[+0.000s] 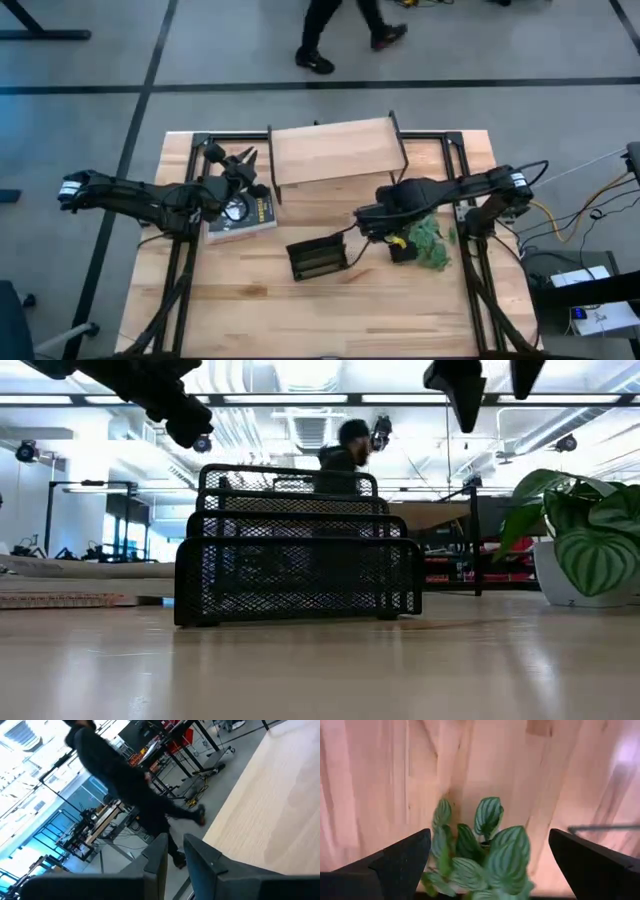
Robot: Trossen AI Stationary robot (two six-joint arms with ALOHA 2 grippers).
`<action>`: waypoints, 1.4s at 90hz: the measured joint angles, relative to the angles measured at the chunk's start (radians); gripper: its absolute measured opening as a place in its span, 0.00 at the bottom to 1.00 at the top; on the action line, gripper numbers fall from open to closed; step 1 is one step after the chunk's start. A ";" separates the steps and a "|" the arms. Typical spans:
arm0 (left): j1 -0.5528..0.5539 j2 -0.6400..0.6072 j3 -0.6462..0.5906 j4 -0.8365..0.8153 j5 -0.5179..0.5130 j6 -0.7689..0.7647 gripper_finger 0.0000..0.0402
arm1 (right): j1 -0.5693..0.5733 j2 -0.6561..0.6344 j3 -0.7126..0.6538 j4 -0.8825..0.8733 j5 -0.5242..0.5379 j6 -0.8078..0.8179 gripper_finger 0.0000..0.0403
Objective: Stock shelves
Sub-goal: Return to Home Position
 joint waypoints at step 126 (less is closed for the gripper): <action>0.000 0.000 -0.055 -0.021 0.281 -0.269 0.13 | -0.027 -0.881 -0.857 1.077 -0.010 -0.210 0.96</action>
